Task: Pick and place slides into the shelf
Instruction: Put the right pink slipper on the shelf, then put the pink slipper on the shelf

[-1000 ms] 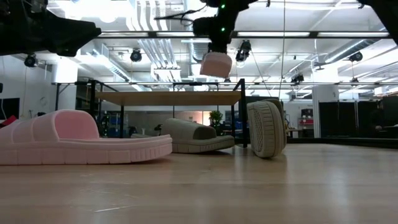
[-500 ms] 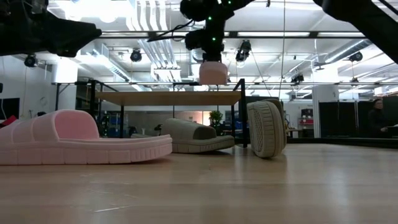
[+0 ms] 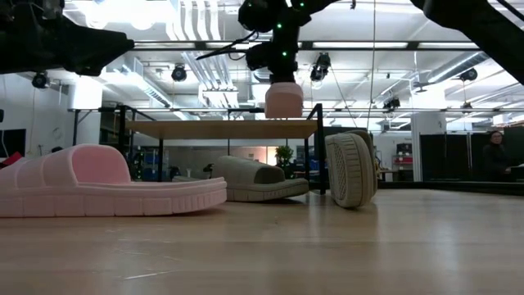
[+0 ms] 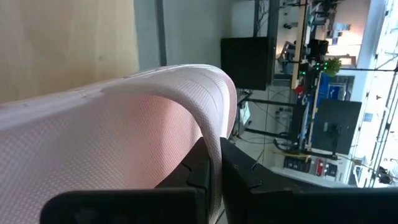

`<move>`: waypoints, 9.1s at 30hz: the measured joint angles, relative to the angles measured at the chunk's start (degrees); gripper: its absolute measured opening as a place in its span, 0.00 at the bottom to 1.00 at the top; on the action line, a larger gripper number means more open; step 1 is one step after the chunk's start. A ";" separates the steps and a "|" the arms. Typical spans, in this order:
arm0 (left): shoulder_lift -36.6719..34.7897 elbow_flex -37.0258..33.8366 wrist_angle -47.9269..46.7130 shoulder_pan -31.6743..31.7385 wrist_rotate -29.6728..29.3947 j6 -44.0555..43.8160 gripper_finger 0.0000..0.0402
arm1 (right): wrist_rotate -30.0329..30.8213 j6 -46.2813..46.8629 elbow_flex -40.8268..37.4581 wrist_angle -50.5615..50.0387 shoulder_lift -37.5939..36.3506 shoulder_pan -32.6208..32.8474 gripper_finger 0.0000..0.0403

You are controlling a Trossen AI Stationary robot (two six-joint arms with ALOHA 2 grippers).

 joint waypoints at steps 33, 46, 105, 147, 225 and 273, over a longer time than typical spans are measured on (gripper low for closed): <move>0.07 0.00 -0.01 0.01 -0.11 -0.02 0.43 | -2.57 4.13 -0.66 -4.12 2.27 0.07 0.03; 0.07 0.00 -0.02 0.01 -0.11 -0.02 0.43 | -2.54 3.49 -0.68 -5.42 2.40 0.07 0.03; 0.13 -0.13 -1.01 0.00 -0.35 -0.39 0.43 | -14.29 20.65 8.26 -19.63 -5.23 7.38 0.32; 1.56 1.06 -6.90 0.02 -0.31 -10.24 0.43 | -43.39 26.13 -80.34 71.90 -51.39 21.71 0.17; 49.02 17.90 -29.39 -0.04 28.86 -84.55 0.43 | -23.05 15.85 -86.99 78.31 -51.23 21.58 0.15; 41.38 8.33 -7.41 -0.07 36.57 -78.42 0.00 | -23.03 9.06 -86.58 79.44 -51.23 21.56 0.15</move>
